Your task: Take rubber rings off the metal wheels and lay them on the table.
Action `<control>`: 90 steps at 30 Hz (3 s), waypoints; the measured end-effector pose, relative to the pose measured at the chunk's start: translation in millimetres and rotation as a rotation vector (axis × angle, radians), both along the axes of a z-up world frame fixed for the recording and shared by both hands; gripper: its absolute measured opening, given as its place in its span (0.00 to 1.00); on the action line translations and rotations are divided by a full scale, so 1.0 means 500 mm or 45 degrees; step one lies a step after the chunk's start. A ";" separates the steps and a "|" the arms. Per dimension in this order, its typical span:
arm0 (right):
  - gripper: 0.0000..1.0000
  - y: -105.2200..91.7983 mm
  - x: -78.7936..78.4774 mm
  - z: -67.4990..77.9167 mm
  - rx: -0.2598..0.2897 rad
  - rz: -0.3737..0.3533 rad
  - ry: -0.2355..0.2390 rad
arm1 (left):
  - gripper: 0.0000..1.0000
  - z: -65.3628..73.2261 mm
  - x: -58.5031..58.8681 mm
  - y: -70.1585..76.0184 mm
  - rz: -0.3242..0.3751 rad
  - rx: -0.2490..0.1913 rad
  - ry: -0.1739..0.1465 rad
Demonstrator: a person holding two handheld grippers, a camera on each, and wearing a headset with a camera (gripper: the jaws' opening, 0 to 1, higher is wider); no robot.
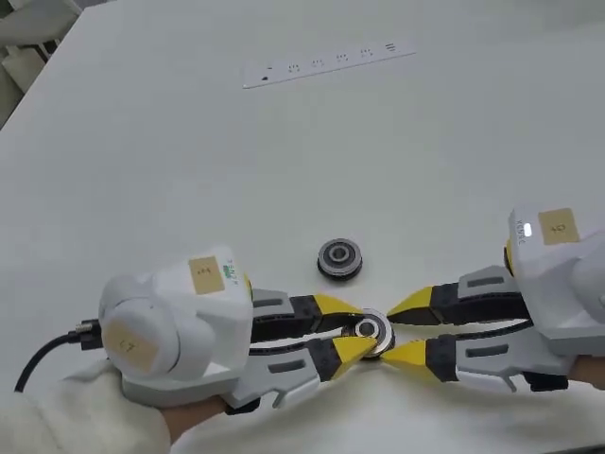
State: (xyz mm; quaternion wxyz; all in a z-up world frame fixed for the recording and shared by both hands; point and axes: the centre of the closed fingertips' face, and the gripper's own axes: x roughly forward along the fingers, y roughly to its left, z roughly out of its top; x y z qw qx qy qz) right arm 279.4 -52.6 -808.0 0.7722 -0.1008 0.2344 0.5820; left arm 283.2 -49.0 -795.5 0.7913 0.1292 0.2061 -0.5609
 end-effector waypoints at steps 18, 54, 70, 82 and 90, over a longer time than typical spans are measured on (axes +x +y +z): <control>0.00 -0.012 0.003 -0.006 -0.023 -0.047 0.045 | 0.14 0.001 -0.002 -0.004 0.013 -0.007 0.009; 0.00 -0.026 0.017 0.003 0.279 -0.366 0.564 | 0.14 0.000 -0.001 -0.003 0.013 -0.068 0.003; 0.00 -0.019 0.018 0.017 0.408 -0.392 0.680 | 0.14 0.001 -0.001 -0.002 0.010 -0.070 0.001; 0.00 -0.013 0.016 0.025 0.420 -0.373 0.675 | 0.14 0.000 -0.001 -0.002 0.009 -0.067 -0.002; 0.00 -0.008 0.014 0.030 0.390 -0.347 0.640 | 0.14 0.000 -0.001 -0.002 0.007 -0.064 -0.002</control>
